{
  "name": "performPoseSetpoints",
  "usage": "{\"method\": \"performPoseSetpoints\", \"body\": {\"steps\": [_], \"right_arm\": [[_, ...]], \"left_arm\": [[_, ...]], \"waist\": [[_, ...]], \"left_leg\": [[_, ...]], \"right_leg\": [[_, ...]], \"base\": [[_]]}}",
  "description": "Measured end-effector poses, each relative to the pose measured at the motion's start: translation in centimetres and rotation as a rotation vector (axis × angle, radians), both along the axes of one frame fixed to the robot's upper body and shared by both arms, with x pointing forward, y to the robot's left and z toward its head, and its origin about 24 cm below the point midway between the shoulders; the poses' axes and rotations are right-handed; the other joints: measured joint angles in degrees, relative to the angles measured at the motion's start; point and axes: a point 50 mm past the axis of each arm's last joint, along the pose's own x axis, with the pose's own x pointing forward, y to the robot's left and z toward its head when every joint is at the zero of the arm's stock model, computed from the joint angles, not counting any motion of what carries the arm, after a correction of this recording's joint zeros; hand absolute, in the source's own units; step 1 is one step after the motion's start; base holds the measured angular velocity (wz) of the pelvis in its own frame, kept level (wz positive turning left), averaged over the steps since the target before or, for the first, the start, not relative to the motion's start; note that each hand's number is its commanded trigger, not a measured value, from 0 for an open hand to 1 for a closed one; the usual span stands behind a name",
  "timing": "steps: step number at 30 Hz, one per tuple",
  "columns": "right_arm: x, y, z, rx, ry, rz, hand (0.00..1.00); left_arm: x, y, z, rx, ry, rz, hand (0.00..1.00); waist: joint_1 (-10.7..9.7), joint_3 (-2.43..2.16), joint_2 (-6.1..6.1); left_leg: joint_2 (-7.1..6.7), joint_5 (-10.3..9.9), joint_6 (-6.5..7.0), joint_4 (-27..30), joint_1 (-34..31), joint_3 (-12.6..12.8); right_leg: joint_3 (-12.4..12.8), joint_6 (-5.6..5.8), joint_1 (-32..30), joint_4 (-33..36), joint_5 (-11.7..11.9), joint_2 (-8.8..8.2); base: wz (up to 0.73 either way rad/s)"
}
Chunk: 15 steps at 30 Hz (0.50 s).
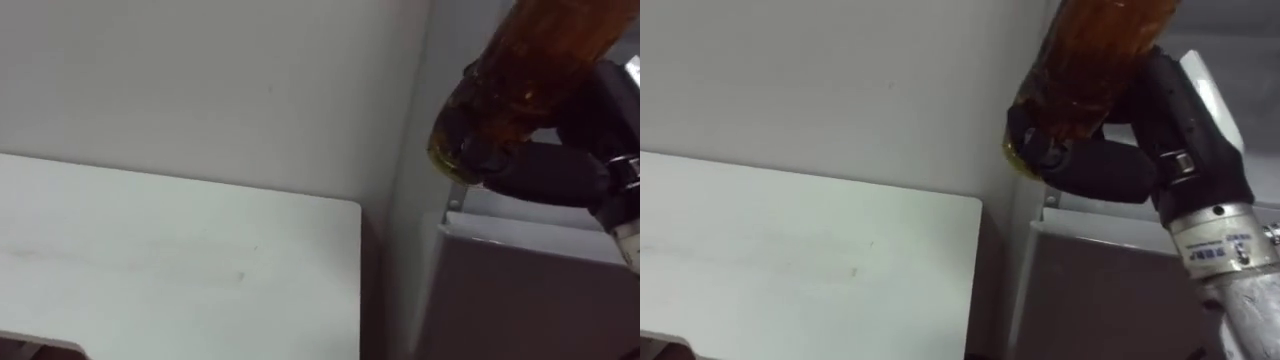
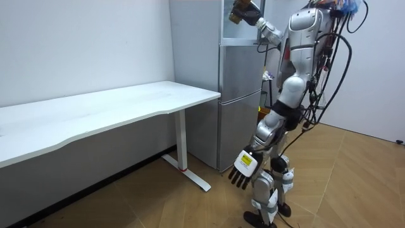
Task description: Put the bottle in the upper fridge
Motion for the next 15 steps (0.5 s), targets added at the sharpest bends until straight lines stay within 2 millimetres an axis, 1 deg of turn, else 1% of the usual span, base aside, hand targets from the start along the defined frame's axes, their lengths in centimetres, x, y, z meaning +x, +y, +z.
{"method": "performPoseSetpoints", "body": {"steps": [2, 4, 6, 8, 12, 15], "right_arm": [[-0.1, -0.3, 0.2, 0.005, -0.008, -0.014, 1.0], [-0.3, -1.0, 0.4, 0.015, -0.022, -0.043, 1.0], [-0.5, -1.6, 0.4, 0.025, -0.027, -0.068, 1.0], [-0.8, -2.4, 0.3, 0.04, -0.027, -0.109, 1.0], [-0.9, -3.2, 0.0, 0.064, -0.026, -0.157, 1.0], [-1.2, -3.7, -0.3, 0.055, -0.019, -0.202, 1.0]], "left_arm": [[0.0, 0.0, 0.0, -0.001, 0.0, 0.0, 0.0], [-0.3, 0.0, 0.0, -0.003, 0.005, 0.005, 0.0], [-0.5, 0.2, 0.0, -0.004, 0.004, 0.019, 0.0], [-0.6, 0.3, 0.1, -0.006, -0.005, 0.03, 0.0], [-1.1, 0.3, 0.1, -0.008, 0.003, 0.039, 0.0], [-1.1, 0.3, 0.1, -0.005, 0.004, 0.041, 0.0]], "waist": [[-0.4, 0.01, 0.03], [-0.9, 0.02, 0.05], [-1.7, 0.02, -0.07], [-1.9, 0.08, -0.16], [-3.1, 0.13, -0.09], [-3.2, 0.16, -0.03]], "left_leg": [[0.1, 0.0, -0.01, -0.1, 0.0, 0.5], [0.21, -0.1, 0.0, -0.2, 0.1, 1.2], [0.22, -0.1, 0.03, -0.2, -0.1, 1.4], [0.22, -0.2, 0.07, -0.3, -0.1, 1.6], [0.24, -0.3, 0.12, -0.3, -0.1, 1.7], [0.29, -0.3, 0.09, -0.4, -0.2, 1.9]], "right_leg": [[0.2, 0.0, -0.3, 0.1, 0.0, 0.02], [1.3, -0.02, -0.9, 0.2, 0.0, 0.13], [1.4, -0.05, -1.1, 0.2, 0.0, 0.15], [1.6, -0.05, -1.2, 0.2, 0.0, 0.15], [1.6, -0.04, -1.3, 0.2, 0.0, 0.12], [1.6, -0.03, -1.8, 0.1, 0.0, 0.17]], "base": [[-0.17], [-0.19], [-0.08], [-0.05], [-0.01], [-0.02]]}}
